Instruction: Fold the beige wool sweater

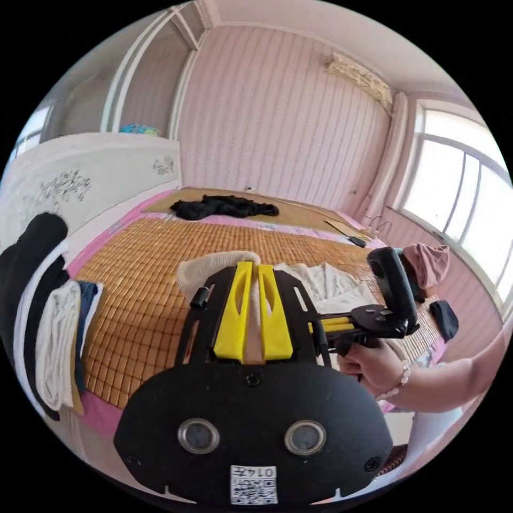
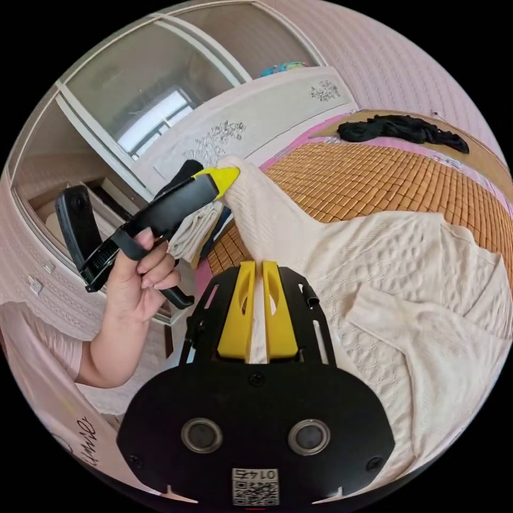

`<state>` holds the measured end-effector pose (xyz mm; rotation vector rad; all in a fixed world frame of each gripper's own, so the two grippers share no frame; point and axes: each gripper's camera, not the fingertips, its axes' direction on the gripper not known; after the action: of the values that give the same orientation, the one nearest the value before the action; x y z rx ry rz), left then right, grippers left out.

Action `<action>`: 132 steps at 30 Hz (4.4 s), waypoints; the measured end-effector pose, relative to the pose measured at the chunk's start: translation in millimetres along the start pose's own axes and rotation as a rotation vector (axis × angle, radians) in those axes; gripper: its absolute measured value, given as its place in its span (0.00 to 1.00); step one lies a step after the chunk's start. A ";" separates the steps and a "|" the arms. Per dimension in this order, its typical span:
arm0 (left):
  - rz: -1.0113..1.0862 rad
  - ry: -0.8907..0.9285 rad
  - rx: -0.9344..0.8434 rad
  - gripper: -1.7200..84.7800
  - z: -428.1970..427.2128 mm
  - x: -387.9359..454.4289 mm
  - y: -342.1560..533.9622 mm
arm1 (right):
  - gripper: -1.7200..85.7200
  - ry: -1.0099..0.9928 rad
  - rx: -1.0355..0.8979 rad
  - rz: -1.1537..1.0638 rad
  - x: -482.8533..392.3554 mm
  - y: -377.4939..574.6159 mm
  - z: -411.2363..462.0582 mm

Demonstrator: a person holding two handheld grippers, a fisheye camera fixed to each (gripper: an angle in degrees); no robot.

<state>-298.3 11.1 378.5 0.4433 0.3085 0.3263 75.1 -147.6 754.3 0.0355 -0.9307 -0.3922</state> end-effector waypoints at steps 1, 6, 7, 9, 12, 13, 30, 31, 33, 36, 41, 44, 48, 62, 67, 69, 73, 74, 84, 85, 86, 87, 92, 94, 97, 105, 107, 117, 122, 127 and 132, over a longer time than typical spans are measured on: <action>0.086 0.095 0.006 0.06 9.2 42.9 -14.1 | 0.04 -0.028 0.066 0.040 11.7 10.5 -33.2; 0.354 0.245 -0.102 0.09 65.7 187.2 8.1 | 0.04 0.134 0.119 0.257 70.8 80.7 -129.4; 0.357 0.270 -0.180 0.09 78.2 201.0 23.4 | 0.04 0.213 0.056 0.366 89.2 103.8 -140.8; 0.338 0.321 -0.248 0.09 85.1 207.5 46.6 | 0.04 0.252 -0.021 0.483 108.4 136.1 -155.5; 0.302 0.300 -0.305 0.09 83.3 198.1 74.3 | 0.04 0.299 -0.076 0.527 115.6 168.2 -175.3; 0.291 0.259 -0.343 0.09 82.9 191.1 81.3 | 0.04 0.320 -0.097 0.532 117.5 172.0 -180.7; 0.275 0.016 -0.591 0.10 124.8 174.0 109.6 | 0.10 0.307 -0.128 0.134 89.8 33.8 -165.1; 0.275 0.020 -0.589 0.08 124.2 174.4 109.1 | 0.12 0.315 -0.171 0.076 79.6 14.7 -146.6; 0.278 0.031 -0.576 0.05 121.1 174.2 107.9 | 0.16 0.343 -0.210 0.002 65.7 -13.5 -120.9; 0.263 0.010 -0.548 0.03 112.7 169.9 104.9 | 0.19 0.368 -0.309 -0.069 60.5 -52.9 -79.4; 0.238 -0.013 -0.491 0.01 94.2 153.9 99.4 | 0.13 0.473 -0.454 -0.034 82.6 -80.4 -42.3; 0.205 -0.007 -0.448 0.01 77.6 136.8 95.4 | 0.06 0.365 -0.428 -0.068 68.1 -86.6 -52.1; 0.172 -0.054 -0.398 0.02 55.7 111.4 95.6 | 0.09 0.415 -0.433 -0.119 51.7 -84.8 -52.0; 0.033 0.058 -0.402 0.05 67.2 48.4 75.3 | 0.11 0.650 -0.274 0.371 102.4 66.1 -260.3; 0.037 0.184 -0.315 0.01 113.9 35.9 26.9 | 0.10 0.617 -0.341 0.449 123.4 101.1 -274.8; 0.093 0.189 -0.375 0.01 141.7 40.6 21.1 | 0.10 0.653 -0.358 0.398 118.9 100.9 -272.7; 0.180 -0.006 -0.534 0.01 178.2 32.0 31.4 | 0.10 0.720 -0.433 0.255 109.9 103.3 -268.5; 0.160 -0.008 -0.549 0.01 178.8 27.9 31.4 | 0.09 0.694 -0.430 0.271 112.0 105.2 -272.8; -0.012 -0.097 -0.408 0.07 185.5 -47.4 -29.0 | 0.04 0.526 -0.177 0.377 151.7 106.0 -344.6; -0.039 -0.089 -0.380 0.10 196.5 -60.5 -40.7 | 0.06 0.553 -0.152 0.398 161.2 101.8 -348.8; -0.063 -0.075 -0.383 0.11 203.8 -67.4 -46.5 | 0.11 0.597 -0.127 0.424 171.1 97.9 -351.5; -0.104 -0.057 -0.399 0.13 219.1 -79.7 -56.9 | 0.12 0.618 -0.117 0.440 176.6 96.1 -352.4; -0.276 -0.018 -0.582 0.14 283.4 -122.6 -68.3 | 0.13 0.515 -0.083 0.643 229.6 98.7 -353.1; -0.377 0.115 -0.634 0.09 302.3 -139.6 -63.7 | 0.11 0.487 -0.080 0.661 236.5 101.8 -350.3; -0.513 0.251 -0.636 0.03 310.6 -160.8 -58.5 | 0.05 0.507 -0.104 0.675 240.5 104.5 -348.8; -0.459 0.521 -0.389 0.01 233.3 -176.9 -73.4 | 0.03 0.612 0.103 0.335 154.8 122.8 -390.6; -0.367 0.578 -0.359 0.01 198.6 -168.3 -70.7 | 0.03 0.574 0.160 0.229 115.0 154.3 -408.1; -0.368 0.353 -0.590 0.01 66.4 -144.8 90.7 | 0.03 0.326 -0.112 0.499 83.9 320.6 -385.1; -0.406 0.329 -0.546 0.01 41.8 -125.0 105.5 | 0.02 0.412 -0.168 0.635 87.6 334.8 -370.3; -0.090 0.258 -0.540 0.01 38.3 -30.3 85.0 | 0.02 0.370 -0.057 0.625 64.5 328.7 -359.1; 0.092 0.352 -0.557 0.01 67.4 79.2 102.7 | 0.02 0.321 -0.124 0.361 36.6 274.8 -290.0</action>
<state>-227.1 103.5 466.6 -0.1533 0.5205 0.5619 408.9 55.1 662.3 -0.1773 -0.5782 -0.1026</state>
